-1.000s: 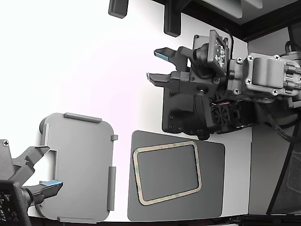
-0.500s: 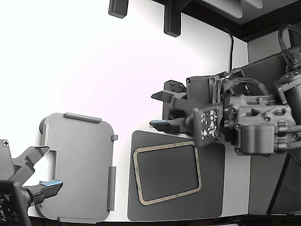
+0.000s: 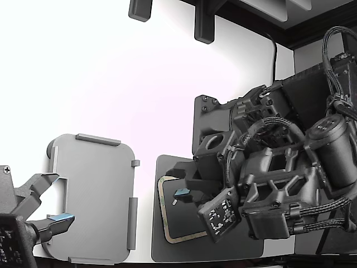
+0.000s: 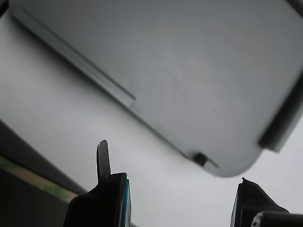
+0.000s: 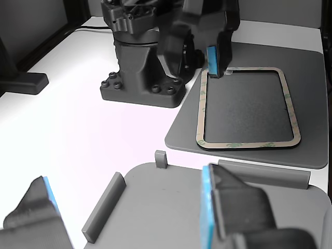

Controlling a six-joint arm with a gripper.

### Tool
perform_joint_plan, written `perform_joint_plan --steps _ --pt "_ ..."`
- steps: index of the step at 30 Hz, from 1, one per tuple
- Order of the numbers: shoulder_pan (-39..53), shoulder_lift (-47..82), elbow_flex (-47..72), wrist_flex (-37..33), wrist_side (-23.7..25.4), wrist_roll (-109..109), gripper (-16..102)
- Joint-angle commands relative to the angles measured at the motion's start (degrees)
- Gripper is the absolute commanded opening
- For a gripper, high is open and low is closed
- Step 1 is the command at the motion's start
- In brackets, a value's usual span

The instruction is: Move top rectangular frame to the holder.

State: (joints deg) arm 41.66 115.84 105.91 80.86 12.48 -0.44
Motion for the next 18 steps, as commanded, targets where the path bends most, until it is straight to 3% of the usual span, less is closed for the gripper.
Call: perform_joint_plan --steps 1,18 --pt "0.18 0.62 -1.32 0.26 -0.44 1.14 88" --pt "7.29 -11.43 -5.98 2.72 -5.54 -10.02 82"
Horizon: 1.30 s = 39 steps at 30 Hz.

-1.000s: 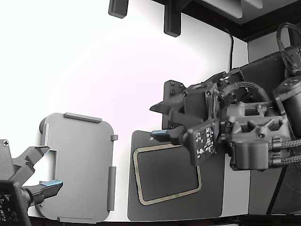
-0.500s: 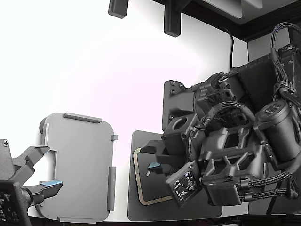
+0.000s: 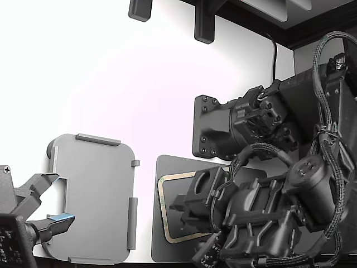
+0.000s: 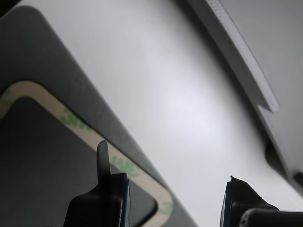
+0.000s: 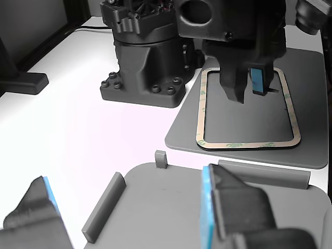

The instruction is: Move top rectangular frame to the holder.

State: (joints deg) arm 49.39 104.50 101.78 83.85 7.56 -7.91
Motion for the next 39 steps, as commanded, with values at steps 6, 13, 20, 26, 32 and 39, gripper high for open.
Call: perform_joint_plan --steps 6,13,20,26,32,39 --pt "-0.35 -3.87 -2.72 -0.44 -3.34 -13.36 80" --pt "1.23 -5.89 -1.58 -0.44 -2.72 -24.08 82" --pt "2.55 -9.67 -1.41 -0.70 -2.55 -31.29 95" --pt "3.78 -13.10 -2.46 -0.97 -0.97 -30.85 89" --pt "4.66 -14.77 -2.99 -3.08 -2.37 -31.82 84" --pt "5.19 -16.52 -2.29 -5.01 -2.72 -32.70 70"
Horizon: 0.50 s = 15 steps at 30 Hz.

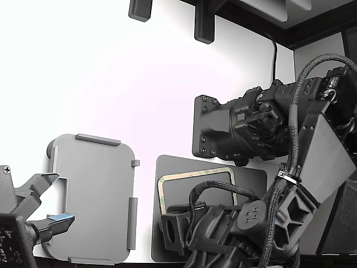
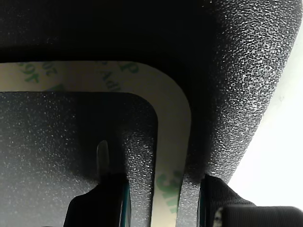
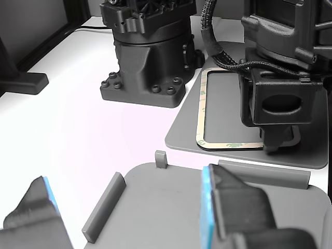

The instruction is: Move top rectangular frame to the holder.

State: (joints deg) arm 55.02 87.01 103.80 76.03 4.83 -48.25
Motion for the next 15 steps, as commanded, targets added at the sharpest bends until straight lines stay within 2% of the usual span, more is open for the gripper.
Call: perform_joint_plan --steps 1,9,11,15 --pt "-0.35 1.05 -0.88 -0.44 0.00 -0.09 57" --pt "-0.44 0.62 -0.53 -1.41 0.26 -0.18 50" --pt "-0.44 0.62 -0.18 -1.93 0.44 -0.18 44" --pt "-0.53 0.62 0.00 -2.11 1.23 0.35 21"
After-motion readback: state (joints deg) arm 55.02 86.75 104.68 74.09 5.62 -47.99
